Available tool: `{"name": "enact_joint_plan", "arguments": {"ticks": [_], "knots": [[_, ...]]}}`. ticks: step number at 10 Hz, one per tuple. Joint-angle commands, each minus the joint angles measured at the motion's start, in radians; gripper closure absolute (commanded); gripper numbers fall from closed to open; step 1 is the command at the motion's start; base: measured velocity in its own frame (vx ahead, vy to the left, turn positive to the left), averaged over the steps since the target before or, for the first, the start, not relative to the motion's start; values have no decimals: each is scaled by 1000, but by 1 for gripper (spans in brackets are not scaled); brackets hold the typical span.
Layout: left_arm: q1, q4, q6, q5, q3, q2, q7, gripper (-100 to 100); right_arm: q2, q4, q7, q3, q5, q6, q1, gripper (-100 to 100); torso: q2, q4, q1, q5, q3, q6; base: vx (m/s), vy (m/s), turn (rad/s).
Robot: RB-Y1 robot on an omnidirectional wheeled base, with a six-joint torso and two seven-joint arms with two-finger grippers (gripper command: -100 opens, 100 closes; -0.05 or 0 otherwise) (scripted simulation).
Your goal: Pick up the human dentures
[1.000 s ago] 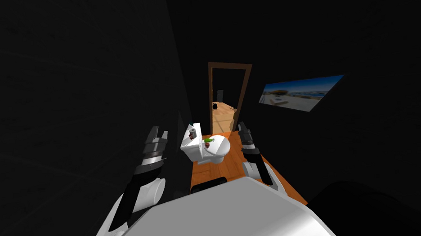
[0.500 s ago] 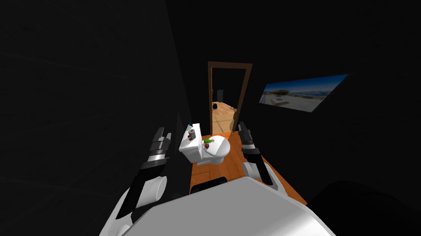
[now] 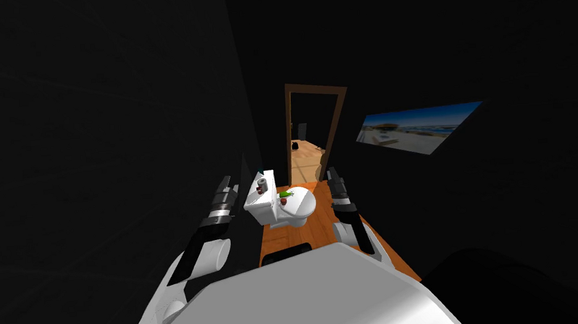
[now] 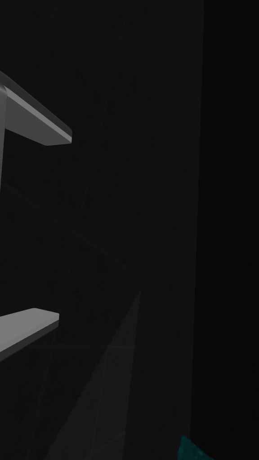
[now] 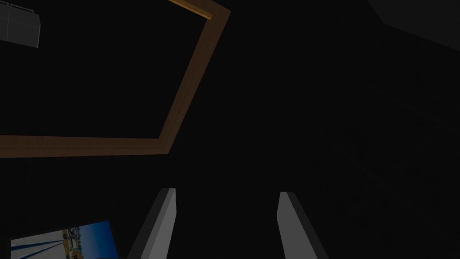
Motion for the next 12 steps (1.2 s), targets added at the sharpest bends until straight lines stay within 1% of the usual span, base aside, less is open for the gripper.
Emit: {"name": "enact_joint_plan", "arguments": {"ticks": [1,2,3,5,6,7,8,9,10,12], "knots": [[-11,10,50,5,-2,0,5,-100,0,0,0,0,0,0,0,0,0,0,0,0,0,0,33,-27,1],[-21,22,78,11,-2,1,11,-100,0,0,0,0,0,0,0,0,0,0,0,0,0,0,38,-33,1],[-21,22,95,11,-2,1,11,-100,0,0,0,0,0,0,0,0,0,0,-1,0,0,0,27,-21,2],[-43,47,160,21,-2,3,23,-100,0,0,0,0,0,0,0,0,0,0,0,0,0,0,35,-20,1],[-43,47,178,21,-2,3,23,-100,0,0,0,0,0,0,0,0,0,0,0,0,0,0,32,-16,1],[-54,60,212,27,-2,3,29,-100,0,0,0,0,0,0,0,0,0,0,0,0,0,0,30,-17,2],[-54,60,220,27,-2,3,29,-100,0,0,0,0,0,0,0,0,0,0,0,0,0,0,21,-17,1],[-65,73,258,32,-2,4,35,-100,0,0,0,0,0,0,0,0,1,0,0,0,0,0,31,-21,0],[-65,73,262,32,-2,4,35,-100,0,0,0,0,0,0,0,0,0,0,0,0,0,0,25,-14,3],[-87,101,332,43,-2,4,47,-100,0,0,0,0,0,0,0,0,1,0,0,0,0,0,29,-19,1]]}}
